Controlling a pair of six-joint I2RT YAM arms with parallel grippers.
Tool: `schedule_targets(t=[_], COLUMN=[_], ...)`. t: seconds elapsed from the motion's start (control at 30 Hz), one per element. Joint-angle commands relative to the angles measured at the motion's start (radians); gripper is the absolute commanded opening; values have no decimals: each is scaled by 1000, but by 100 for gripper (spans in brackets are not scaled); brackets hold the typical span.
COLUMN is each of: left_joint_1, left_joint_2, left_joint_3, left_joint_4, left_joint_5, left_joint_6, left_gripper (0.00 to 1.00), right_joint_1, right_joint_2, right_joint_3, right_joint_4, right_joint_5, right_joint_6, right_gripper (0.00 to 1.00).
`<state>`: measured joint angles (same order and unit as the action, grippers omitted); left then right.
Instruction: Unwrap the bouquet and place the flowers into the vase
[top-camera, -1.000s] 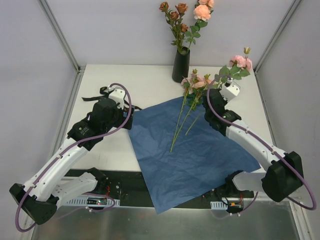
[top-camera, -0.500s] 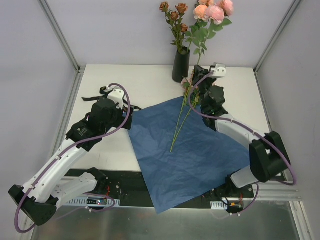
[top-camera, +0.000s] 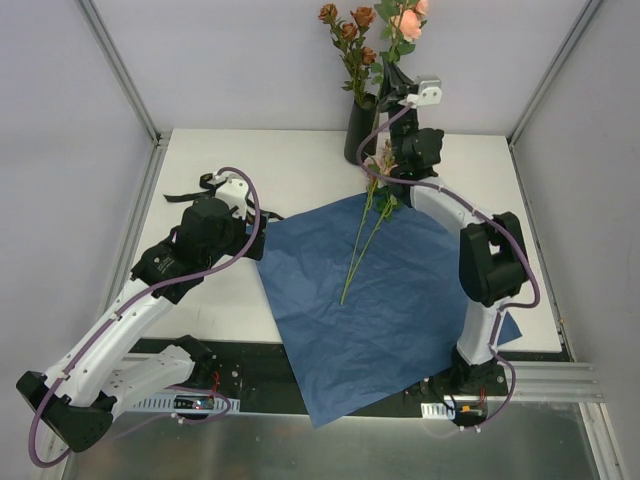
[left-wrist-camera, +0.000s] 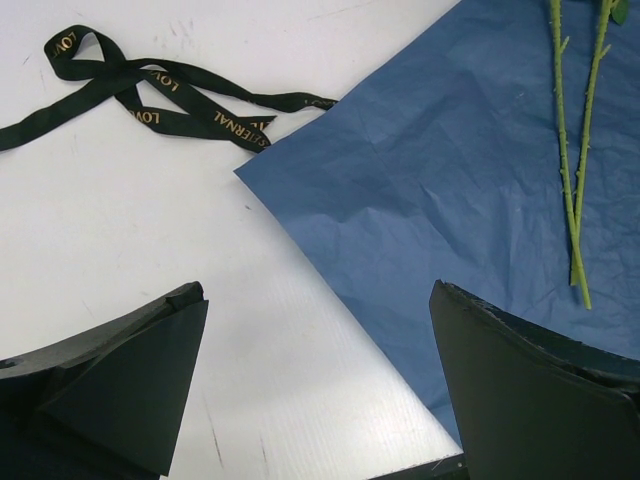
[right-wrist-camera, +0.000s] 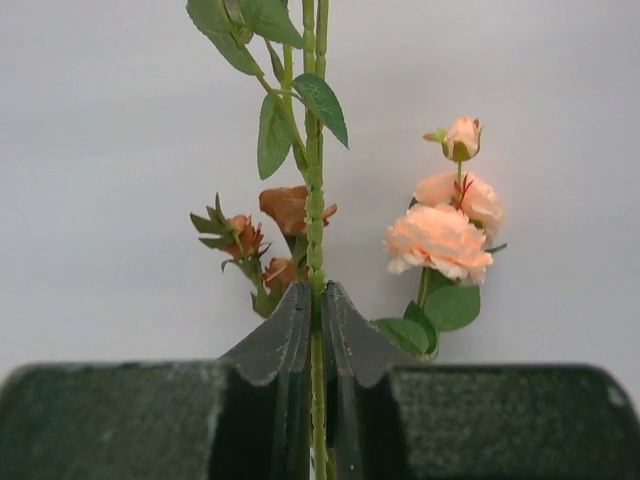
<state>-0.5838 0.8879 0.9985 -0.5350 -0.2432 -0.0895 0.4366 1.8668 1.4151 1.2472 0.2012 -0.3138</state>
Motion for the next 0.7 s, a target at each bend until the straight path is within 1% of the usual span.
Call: schedule_targets(t=[0.0,0.1,0.23,0.5,0.6,0.67], left_joint_1=[-10,-8,-8,-8,-8,-8], left_joint_2=[-20,-20,5,20,14,19], left_joint_3=[11,11,12,15,12,12], left_joint_4=[29,27,27,27,27,27], left_joint_5=[27,41,35,15,13,10], left_joint_6=[10,7,14,27,27,28], left_gripper=[99,99,99,99,99,99], right_joint_1=[-38,-62,-93,-116,-119,-119], right_joint_2=[78,164,267,478,535,555], right_joint_3=[177,313,457,741,814,814], right_joint_4=[189,187,178,127,104,103], right_joint_5=[-69,-100,-112,-160,-163,-154], right_joint_6=[-42,-35,28,65,64,58], right_gripper=[0,0,0,0,0,0])
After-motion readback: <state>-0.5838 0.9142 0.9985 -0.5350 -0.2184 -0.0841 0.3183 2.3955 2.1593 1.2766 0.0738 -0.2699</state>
